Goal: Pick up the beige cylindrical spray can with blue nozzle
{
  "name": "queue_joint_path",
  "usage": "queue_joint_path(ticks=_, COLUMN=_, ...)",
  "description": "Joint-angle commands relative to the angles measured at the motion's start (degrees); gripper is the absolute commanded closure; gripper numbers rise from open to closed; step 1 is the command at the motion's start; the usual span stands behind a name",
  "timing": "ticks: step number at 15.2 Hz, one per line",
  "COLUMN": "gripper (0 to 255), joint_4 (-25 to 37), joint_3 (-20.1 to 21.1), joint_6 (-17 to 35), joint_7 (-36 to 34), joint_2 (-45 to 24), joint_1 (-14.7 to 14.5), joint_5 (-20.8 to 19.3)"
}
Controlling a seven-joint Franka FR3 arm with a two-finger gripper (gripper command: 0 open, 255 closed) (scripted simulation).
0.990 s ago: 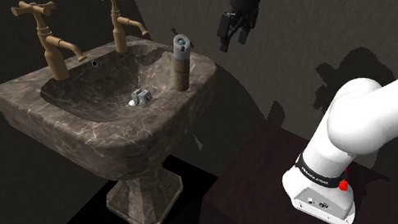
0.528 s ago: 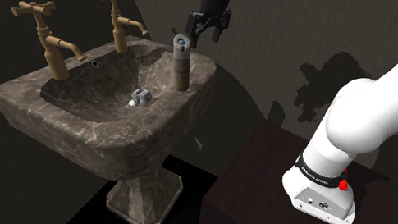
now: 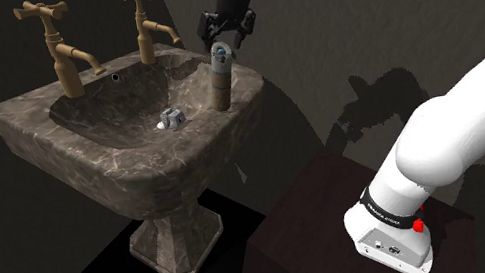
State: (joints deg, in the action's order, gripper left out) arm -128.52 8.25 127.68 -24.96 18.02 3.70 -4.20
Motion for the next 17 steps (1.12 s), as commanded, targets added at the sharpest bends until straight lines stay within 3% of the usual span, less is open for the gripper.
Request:
queue_joint_path(ticks=1, gripper=0, joint_4=-0.80, joint_3=0.17, joint_6=1.63, joint_7=-0.51, joint_2=-0.68, joint_1=0.08, joint_5=-0.24)
queue_joint_path(ticks=7, gripper=0, joint_4=-3.52, joint_3=0.33, joint_6=5.23, joint_7=-1.05, joint_2=-1.58, joint_1=0.18, joint_5=-0.64)
queue_joint_path(ticks=8, gripper=255, joint_4=-3.53, joint_3=0.29, joint_6=5.17, joint_7=-0.99, joint_2=-1.51, joint_1=0.19, joint_5=-0.62)
queue_joint_path(ticks=17, gripper=255, joint_4=-3.52, joint_3=0.32, joint_6=5.23, joint_7=-1.05, joint_2=-1.58, joint_1=0.17, joint_5=-0.64)
